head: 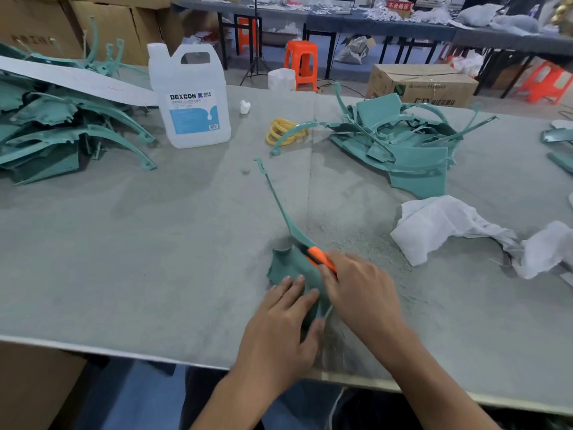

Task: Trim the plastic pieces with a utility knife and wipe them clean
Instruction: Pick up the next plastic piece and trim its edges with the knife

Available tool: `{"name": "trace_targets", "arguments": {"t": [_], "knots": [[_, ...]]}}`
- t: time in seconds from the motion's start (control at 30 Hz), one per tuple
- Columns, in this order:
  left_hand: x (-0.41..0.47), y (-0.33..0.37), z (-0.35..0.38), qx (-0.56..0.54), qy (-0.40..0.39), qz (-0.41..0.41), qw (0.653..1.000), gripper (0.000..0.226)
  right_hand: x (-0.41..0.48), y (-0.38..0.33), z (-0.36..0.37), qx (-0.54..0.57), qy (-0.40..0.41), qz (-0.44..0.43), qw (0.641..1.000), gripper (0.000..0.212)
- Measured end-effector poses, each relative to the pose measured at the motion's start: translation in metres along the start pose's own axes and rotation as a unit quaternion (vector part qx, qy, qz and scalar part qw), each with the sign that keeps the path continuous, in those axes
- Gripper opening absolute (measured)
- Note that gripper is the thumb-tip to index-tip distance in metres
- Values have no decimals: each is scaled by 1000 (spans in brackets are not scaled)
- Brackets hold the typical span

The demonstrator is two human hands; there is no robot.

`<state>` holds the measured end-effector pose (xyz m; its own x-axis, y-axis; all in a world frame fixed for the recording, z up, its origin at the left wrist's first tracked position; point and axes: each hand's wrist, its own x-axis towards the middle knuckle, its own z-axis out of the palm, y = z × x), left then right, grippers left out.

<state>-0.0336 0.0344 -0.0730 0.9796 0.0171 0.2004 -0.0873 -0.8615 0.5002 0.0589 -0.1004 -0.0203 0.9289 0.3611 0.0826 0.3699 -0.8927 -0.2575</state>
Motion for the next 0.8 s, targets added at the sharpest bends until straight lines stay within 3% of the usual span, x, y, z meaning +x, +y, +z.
{"name": "trace_targets", "arguments": {"t": [0.1, 0.3, 0.5, 0.8], "knots": [[-1, 0, 0, -9, 2, 0, 1000, 60, 0, 7, -7, -2, -10, 18, 1000, 25], [-1, 1, 0, -14, 5, 6, 1000, 62, -3, -13, -7, -9, -10, -40, 999, 26], [0, 2, 2, -16, 16, -2, 1000, 56, 7, -5, -11, -11, -35, -26, 999, 25], [2, -4, -7, -38, -10, 9, 999, 55, 2, 16, -7, 7, 3, 11, 1000, 24]]}}
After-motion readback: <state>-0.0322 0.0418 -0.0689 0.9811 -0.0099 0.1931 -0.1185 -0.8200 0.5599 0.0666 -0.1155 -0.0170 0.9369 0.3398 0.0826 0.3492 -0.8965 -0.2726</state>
